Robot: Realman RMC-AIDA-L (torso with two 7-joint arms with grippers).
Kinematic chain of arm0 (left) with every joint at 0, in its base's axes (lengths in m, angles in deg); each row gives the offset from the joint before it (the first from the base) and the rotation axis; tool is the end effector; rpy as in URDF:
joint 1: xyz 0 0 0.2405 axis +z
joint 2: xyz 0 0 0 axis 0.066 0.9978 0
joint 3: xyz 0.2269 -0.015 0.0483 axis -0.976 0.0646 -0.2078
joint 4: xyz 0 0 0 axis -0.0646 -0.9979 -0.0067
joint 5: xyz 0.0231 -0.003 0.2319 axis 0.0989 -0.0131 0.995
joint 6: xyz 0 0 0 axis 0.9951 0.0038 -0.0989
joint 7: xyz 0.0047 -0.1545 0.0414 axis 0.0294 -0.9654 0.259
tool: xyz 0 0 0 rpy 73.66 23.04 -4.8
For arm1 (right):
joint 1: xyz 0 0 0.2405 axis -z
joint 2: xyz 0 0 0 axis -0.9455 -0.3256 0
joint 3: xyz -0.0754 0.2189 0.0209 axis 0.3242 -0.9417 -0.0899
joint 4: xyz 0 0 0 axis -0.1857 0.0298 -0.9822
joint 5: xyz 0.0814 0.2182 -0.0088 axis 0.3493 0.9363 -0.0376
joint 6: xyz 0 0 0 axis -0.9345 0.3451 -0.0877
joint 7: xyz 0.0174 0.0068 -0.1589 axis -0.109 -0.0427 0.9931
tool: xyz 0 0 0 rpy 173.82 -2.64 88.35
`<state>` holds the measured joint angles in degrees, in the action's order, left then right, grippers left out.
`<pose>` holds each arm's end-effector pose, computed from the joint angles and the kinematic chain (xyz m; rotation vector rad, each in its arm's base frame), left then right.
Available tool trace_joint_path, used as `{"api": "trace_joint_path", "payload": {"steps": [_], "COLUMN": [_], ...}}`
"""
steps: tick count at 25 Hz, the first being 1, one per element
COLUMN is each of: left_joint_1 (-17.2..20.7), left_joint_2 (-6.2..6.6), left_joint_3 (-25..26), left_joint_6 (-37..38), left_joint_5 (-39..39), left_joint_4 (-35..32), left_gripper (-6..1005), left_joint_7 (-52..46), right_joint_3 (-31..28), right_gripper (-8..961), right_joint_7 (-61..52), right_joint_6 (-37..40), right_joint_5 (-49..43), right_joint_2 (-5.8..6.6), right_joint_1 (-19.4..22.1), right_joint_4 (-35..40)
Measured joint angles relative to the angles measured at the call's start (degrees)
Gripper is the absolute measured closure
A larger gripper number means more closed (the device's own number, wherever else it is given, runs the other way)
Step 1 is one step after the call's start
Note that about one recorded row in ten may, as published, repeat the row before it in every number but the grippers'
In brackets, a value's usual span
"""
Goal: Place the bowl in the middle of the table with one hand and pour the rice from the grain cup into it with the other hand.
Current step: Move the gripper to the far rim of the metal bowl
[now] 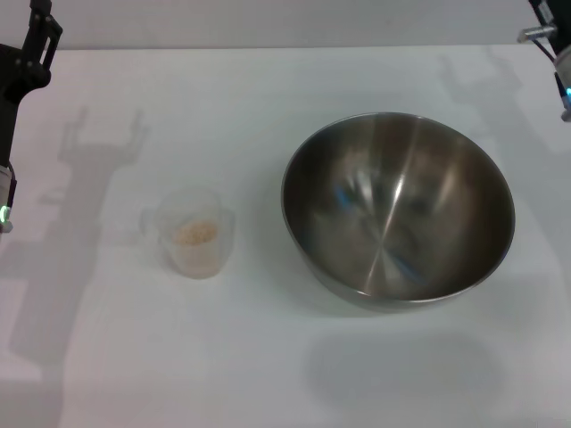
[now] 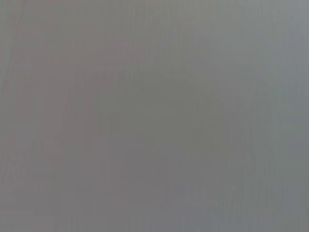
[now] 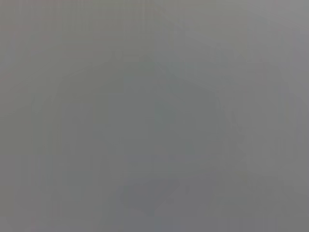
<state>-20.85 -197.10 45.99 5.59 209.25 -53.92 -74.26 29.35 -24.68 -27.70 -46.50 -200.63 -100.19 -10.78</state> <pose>-0.2639 0.3515 0.0020 -1.4273 -0.3553 -0.9540 0.2183 0.4263 0.0146 -1.6170 0.3554 0.8998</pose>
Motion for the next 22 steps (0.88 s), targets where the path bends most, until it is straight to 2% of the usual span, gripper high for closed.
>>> {"api": "trace_joint_path", "payload": {"steps": [1,3,4,5,6,9,10,11,12,14,15,16,19,20,21,22], "left_joint_1": [0.0,0.0,0.0,0.01,0.01,0.02,0.05,0.05,0.09,0.14,0.17,0.17,0.07,0.02,0.02,-0.04], "left_joint_2": [0.0,0.03,0.03,0.07,0.07,0.09,0.1,0.1,0.09,0.09,0.09,0.09,0.09,0.09,0.09,0.09], "left_joint_3": [0.0,0.03,0.03,0.07,0.09,0.45,0.97,0.97,1.2,1.5,1.57,1.57,1.64,1.67,1.67,1.68], "left_joint_6": [-0.01,-0.02,-0.02,-0.03,-0.03,-0.02,-0.02,-0.02,-0.01,-0.02,-0.02,-0.02,-0.02,-0.02,-0.02,-0.02], "left_joint_5": [0.0,-0.02,-0.02,-0.04,-0.03,-0.06,-0.08,-0.08,-0.04,-0.07,-0.08,-0.08,-0.07,-0.09,-0.09,-0.08], "left_joint_4": [0.0,-0.02,-0.02,-0.24,-0.27,-0.41,-0.43,-0.43,-0.41,-0.39,-0.38,-0.38,-0.42,-0.44,-0.44,-0.46], "left_gripper": [186,186,186,186,186,186,186,186,185,185,185,185,185,185,185,185], "left_joint_7": [0.0,0.0,0.0,0.0,0.0,0.0,0.0,0.0,0.0,0.0,0.0,0.0,0.0,0.0,0.0,0.0], "right_joint_3": [0.0,-1.3,-2.51,-4.98,-4.98,-8.3,-9.6,-9.6,-10.34,-11.87,-14.37,-14.37,-20.42,-24.65,-24.65,-26.78], "right_gripper": [265,267,268,268,269,272,272,273,274,276,276,277,280,280,281,282], "right_joint_7": [0.0,-0.43,-1.03,-2.73,-2.73,-5.17,-5.25,-5.25,-5.24,-4.89,-3.3,-3.3,3.09,7.76,7.76,9.59], "right_joint_6": [0.0,-8.75,-14.06,-24.4,-24.4,-45.68,-57.92,-57.92,-64.97,-77.43,-89.95,-89.95,-106.75,-116.54,-116.54,-121.09], "right_joint_5": [0.0,-2.4,-4.25,-8.17,-8.17,-13.34,-14.43,-14.43,-14.7,-14.77,-13.56,-13.56,-7.94,-3.09,-3.09,-1.26], "right_joint_2": [0.0,0.66,0.7,0.48,0.48,-0.78,-1.43,-1.43,-1.65,-1.79,-1.93,-1.93,-2.31,-2.53,-2.53,-2.56], "right_joint_1": [0.0,1.25,2.14,3.92,3.92,7.5,8.86,8.86,9.1,8.72,7.27,7.27,3.65,0.96,0.96,-0.46], "right_joint_4": [0.0,6.65,10.84,18.8,18.8,35.1,43.84,43.84,48.44,55.32,60.67,60.67,64.5,65.3,65.3,65.24]}}
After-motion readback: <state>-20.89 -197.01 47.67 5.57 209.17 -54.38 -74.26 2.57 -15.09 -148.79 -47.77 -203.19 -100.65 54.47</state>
